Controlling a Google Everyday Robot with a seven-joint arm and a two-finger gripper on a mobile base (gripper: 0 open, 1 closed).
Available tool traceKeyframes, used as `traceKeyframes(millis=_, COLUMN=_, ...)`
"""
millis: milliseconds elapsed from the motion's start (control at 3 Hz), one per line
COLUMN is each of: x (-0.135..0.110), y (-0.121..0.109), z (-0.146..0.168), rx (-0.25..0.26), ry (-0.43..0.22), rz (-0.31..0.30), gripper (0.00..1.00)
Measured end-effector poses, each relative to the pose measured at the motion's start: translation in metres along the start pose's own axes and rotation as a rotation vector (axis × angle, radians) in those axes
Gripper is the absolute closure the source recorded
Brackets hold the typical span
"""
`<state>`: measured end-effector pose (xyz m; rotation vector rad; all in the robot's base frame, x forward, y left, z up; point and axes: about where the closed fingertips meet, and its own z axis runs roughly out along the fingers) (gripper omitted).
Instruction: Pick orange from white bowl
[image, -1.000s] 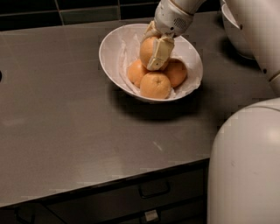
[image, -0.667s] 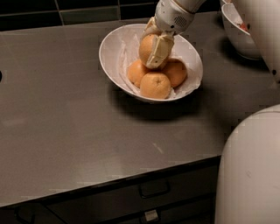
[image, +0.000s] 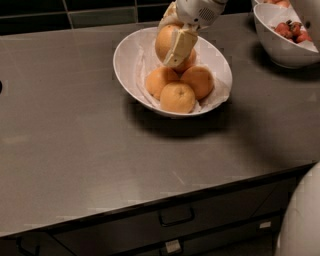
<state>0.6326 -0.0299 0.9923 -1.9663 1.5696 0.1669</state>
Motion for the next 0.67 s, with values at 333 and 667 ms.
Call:
traceKeyframes(millis=333, x=-0.0113, y=-0.0009, z=-0.0174, rx=0.075, ry=0.003, rz=-0.017, gripper=1.0)
traceKeyframes(millis=667, x=-0.0129, y=-0.0016, z=-0.0181, rx=0.081, ry=0.002, rz=-0.019, gripper=1.0)
